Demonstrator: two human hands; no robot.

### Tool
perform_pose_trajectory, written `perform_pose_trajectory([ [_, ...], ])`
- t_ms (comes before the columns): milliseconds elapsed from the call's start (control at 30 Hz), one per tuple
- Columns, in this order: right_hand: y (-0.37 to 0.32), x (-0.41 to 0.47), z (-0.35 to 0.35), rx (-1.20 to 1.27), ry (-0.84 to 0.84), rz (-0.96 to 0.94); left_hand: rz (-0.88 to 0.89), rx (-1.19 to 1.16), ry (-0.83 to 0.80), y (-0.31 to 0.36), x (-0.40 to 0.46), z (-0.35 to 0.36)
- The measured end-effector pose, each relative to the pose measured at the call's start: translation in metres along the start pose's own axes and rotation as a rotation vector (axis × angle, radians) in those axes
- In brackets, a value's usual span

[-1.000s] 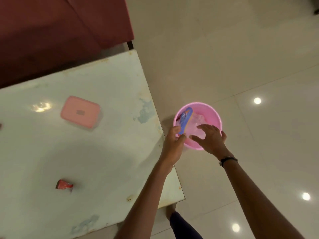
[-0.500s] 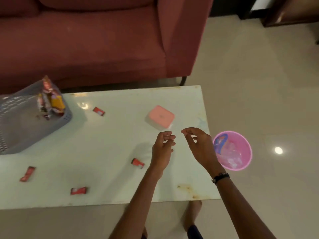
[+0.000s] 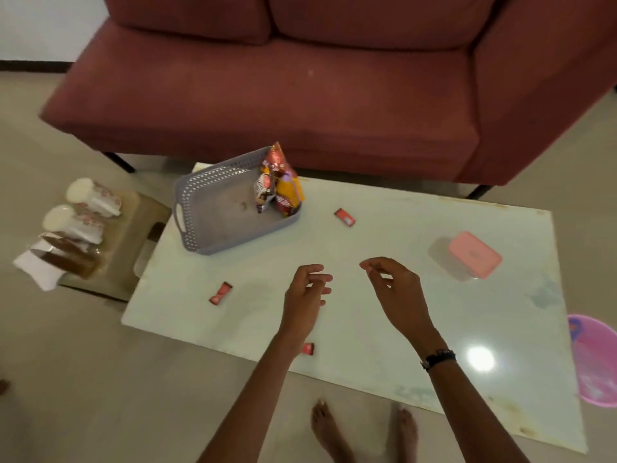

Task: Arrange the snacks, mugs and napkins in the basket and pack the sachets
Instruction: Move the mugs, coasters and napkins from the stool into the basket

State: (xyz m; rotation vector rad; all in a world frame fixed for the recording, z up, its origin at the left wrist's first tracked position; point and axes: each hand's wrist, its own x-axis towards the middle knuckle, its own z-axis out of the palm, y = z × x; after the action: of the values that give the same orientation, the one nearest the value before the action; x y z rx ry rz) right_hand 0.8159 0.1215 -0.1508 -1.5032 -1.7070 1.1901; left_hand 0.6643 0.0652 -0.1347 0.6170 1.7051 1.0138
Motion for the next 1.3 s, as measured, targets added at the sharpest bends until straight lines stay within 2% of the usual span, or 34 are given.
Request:
perform_pose_trajectory([
  [167,-0.022,0.018,0.053,-0.019,-0.076,-0.062,-0.005,-0.067,0.057,-0.007,0.019,-0.053],
  [500,-0.049,0.059,0.148,-0.02,-0.233,-0.009,-0.062,-0.164,0.189,-0.018,0.06,-0.127],
  [700,-0.082,0.079,0.228,-0.031,-0.353,-0.046,-0.108,-0.257,0.364,-0.03,0.084,-0.208],
  [900,-0.128,0.115,0.352,-0.047,-0.457,-0.098,-0.16,-0.312,0.629,-0.048,0.133,-0.321],
  [1100,-0.173,0.162,0.5,-0.094,-0.477,-0.165,-0.169,-0.148,0.816,-0.049,0.201,-0.425],
  [1300,-0.204,0.196,0.605,-0.169,-0.442,-0.206,-0.155,-0.179,0.85,-0.049,0.25,-0.465],
])
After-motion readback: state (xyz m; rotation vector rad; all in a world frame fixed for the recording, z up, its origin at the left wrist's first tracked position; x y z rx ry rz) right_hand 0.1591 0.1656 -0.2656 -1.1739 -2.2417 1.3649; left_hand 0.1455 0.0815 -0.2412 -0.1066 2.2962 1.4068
